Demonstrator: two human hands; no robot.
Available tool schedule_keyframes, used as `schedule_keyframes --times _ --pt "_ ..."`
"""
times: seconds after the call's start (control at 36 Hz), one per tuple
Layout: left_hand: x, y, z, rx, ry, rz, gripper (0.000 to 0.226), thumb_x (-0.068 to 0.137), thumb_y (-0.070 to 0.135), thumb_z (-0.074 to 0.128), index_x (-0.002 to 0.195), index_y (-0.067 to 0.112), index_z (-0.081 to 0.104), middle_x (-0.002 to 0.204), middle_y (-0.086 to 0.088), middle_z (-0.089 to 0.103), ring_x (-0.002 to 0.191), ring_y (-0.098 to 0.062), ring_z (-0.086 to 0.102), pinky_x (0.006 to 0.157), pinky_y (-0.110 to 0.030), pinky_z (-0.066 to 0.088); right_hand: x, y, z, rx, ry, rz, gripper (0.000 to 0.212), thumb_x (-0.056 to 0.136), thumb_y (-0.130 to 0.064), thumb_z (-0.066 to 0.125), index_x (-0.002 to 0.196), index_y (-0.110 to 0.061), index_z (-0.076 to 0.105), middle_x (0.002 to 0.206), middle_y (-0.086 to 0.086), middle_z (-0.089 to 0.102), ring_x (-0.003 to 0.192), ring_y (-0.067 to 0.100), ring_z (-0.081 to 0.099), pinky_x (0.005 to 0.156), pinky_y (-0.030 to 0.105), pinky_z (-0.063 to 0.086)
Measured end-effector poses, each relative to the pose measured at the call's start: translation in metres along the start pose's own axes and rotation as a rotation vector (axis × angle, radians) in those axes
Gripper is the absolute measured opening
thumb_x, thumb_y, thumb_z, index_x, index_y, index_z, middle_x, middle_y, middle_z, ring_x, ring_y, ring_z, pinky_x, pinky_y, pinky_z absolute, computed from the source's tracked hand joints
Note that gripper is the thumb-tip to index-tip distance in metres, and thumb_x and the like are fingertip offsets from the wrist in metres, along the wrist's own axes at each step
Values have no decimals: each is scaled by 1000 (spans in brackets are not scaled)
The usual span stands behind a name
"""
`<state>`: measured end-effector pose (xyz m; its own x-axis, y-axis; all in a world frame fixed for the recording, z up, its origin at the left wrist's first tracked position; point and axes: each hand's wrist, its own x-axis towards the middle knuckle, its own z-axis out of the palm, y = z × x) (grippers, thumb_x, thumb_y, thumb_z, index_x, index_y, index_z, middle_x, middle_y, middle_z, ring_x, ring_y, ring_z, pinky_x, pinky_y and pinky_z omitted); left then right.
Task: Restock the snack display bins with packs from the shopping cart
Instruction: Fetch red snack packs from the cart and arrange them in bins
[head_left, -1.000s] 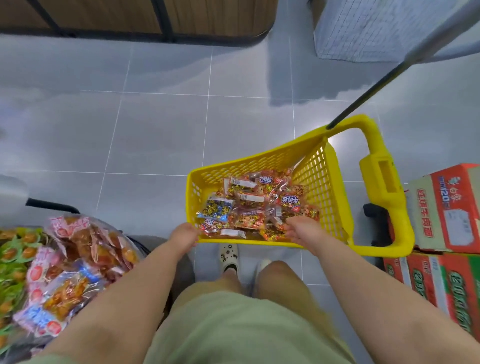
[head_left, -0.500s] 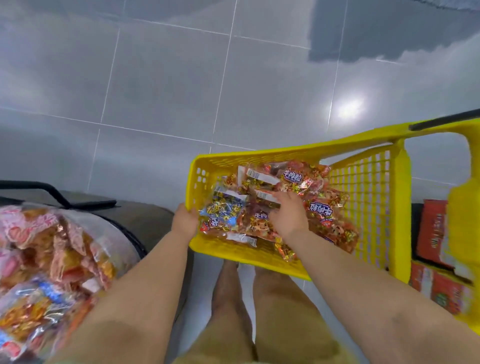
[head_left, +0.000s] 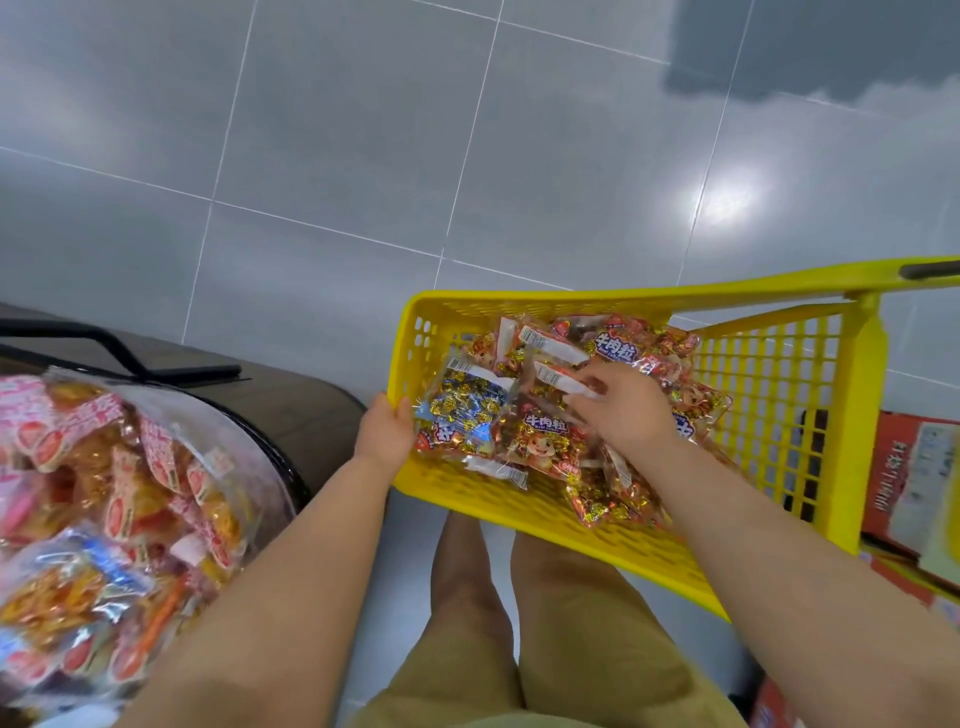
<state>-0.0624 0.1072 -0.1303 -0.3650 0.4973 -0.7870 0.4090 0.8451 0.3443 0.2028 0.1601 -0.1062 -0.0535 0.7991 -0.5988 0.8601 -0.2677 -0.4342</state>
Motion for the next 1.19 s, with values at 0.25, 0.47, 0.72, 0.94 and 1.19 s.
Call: schedule_keyframes --times 0.25,0.47,0.72,0.94,1.19 --pt "-33 31 -26 -317 129 254 29 99 33 48 116 13 59 111 -5 62 109 -18 58 99 -40 46 -9 -51 -40 436 -462 81 20 71 -39 79 81 -34 62 83 -20 58 72 -3 60 57 16 41" --pt "-46 25 -38 -530 -461 45 28 89 13 66 116 18 61 109 -6 71 99 -21 69 83 -36 56 21 -89 11 591 -614 198 20 75 -36 77 88 -28 65 94 -7 61 84 10 62 58 18 53" --pt "-31 -17 -41 -613 -197 -1 25 91 9 63 109 24 55 111 -8 68 100 -24 67 83 -40 55 34 -69 80 579 -381 674 60 89 -33 62 134 1 38 128 19 53 116 32 55 98 41 48" --pt "-36 -34 -52 -691 -49 3 32 93 10 61 118 24 47 115 -4 64 106 -24 64 93 -47 51 22 -75 88 1059 -43 842 85 82 -28 70 146 -9 18 145 24 32 127 41 40 91 43 44" --pt "-38 -18 -63 -731 -75 4 39 94 5 57 131 16 51 121 -11 66 109 -29 64 98 -54 48 5 -45 52 1209 -365 795 22 86 -7 66 100 -11 50 77 5 53 67 12 56 53 22 51"
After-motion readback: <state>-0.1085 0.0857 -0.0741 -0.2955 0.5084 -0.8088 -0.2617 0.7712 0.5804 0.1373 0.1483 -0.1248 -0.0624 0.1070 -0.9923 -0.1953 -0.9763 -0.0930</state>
